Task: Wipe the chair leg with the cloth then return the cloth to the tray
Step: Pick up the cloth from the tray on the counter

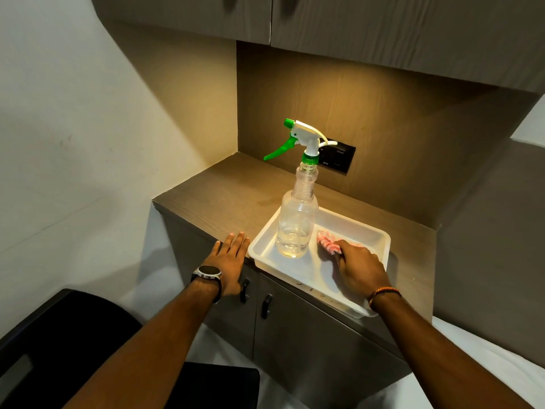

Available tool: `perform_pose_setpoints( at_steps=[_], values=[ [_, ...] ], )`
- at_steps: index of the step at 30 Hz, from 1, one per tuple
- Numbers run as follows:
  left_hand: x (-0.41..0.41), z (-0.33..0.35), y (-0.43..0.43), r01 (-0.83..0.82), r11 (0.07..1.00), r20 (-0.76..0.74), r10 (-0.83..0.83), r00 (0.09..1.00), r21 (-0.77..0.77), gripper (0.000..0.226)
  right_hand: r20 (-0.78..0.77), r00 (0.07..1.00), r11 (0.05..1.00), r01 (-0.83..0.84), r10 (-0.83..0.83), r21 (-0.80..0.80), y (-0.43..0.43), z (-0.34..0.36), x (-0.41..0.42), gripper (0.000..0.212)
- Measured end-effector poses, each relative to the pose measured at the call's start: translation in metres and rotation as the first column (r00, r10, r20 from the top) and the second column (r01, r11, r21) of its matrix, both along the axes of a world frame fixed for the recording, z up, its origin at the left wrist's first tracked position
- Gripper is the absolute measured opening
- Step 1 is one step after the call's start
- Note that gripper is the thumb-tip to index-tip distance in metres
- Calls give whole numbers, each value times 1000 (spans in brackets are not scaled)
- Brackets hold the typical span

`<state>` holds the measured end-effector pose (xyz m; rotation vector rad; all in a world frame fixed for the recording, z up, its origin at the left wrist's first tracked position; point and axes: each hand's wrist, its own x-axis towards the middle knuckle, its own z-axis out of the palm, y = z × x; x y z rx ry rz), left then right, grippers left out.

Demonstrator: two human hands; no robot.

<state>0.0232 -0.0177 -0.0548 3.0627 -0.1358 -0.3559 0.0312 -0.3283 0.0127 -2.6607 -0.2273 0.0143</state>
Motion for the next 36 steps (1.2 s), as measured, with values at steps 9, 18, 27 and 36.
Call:
perform_pose_setpoints(
  at_steps=[9, 18, 27, 36],
  values=[
    [0, -3, 0, -3, 1000, 9, 3, 1000, 4, 121, -89, 982, 944, 183, -164, 274, 2, 14, 12, 42],
    [-2, -1, 5, -11, 1000, 7, 11, 1000, 4, 115, -99, 949, 743, 296, -298, 600, 6, 29, 6, 36],
    [-20, 8, 5, -74, 996, -16, 73, 997, -46, 106, -162, 920, 532, 343, -357, 775, 10, 42, -10, 32],
    [-50, 27, -6, -279, 831, 86, 362, 928, -482, 84, -164, 948, 372, 262, -273, 891, 14, 63, -40, 26]
  ],
)
